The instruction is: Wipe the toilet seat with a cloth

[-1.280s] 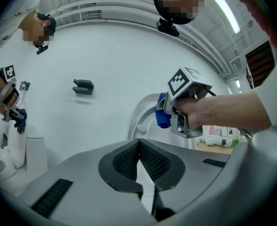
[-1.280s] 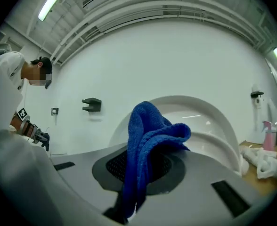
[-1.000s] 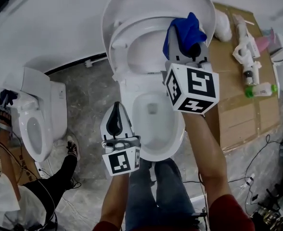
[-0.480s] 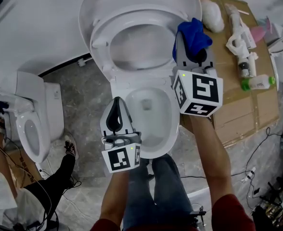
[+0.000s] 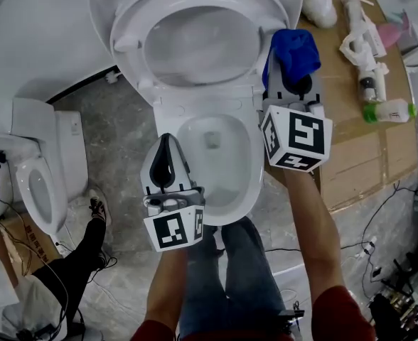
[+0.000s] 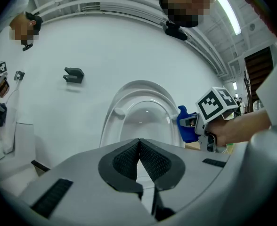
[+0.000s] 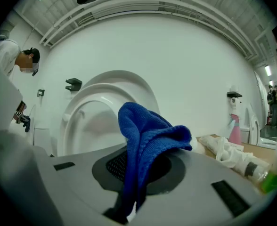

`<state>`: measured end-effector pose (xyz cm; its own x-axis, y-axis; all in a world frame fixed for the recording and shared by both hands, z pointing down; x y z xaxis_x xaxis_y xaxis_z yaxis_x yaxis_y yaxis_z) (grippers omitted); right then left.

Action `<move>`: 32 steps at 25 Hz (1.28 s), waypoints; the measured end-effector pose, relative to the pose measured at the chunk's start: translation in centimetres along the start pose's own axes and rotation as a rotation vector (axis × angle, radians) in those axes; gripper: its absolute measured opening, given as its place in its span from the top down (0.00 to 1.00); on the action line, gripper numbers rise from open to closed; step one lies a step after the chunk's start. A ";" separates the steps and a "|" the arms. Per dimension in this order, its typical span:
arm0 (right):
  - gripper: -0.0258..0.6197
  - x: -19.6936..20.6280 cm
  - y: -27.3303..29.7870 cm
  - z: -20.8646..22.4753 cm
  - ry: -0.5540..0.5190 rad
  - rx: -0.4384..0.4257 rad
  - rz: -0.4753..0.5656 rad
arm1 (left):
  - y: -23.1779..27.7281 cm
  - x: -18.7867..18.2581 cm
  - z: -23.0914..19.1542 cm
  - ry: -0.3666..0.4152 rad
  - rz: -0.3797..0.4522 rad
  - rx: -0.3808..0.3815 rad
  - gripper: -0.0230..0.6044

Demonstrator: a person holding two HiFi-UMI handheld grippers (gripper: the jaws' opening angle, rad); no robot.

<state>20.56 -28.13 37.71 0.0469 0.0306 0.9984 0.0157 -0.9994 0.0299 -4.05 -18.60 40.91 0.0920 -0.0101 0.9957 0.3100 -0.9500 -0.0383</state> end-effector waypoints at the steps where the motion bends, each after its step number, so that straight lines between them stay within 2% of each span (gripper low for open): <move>1: 0.87 0.8 -0.1 0.0 0.003 0.000 -0.014 | -0.1 0.4 0.0 -0.001 -0.004 -0.001 0.94; 20: 0.87 17.7 -0.1 -2.7 0.026 -0.001 -0.200 | -1.1 8.5 -2.9 0.010 -0.060 -0.036 0.94; 27: 0.87 21.2 0.6 -3.6 0.018 0.016 -0.217 | -1.4 10.6 -4.1 0.011 -0.079 -0.045 0.94; 32: 0.87 23.9 1.1 -4.0 0.020 0.022 -0.279 | -1.4 11.1 -4.6 0.011 -0.084 -0.048 0.94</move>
<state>17.71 -28.57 61.78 0.0180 0.3036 0.9526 0.0470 -0.9520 0.3026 -7.78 -18.84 52.42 0.0568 0.0667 0.9962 0.2700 -0.9616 0.0490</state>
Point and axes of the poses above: the fingertips, and each gripper's own axes: y forward along the fingers, z to its right, x out of its underside, the point moved 6 cm from there along -y, backward along the fingers, and after that the axes turned 7 degrees about z, right-handed, at the moved point
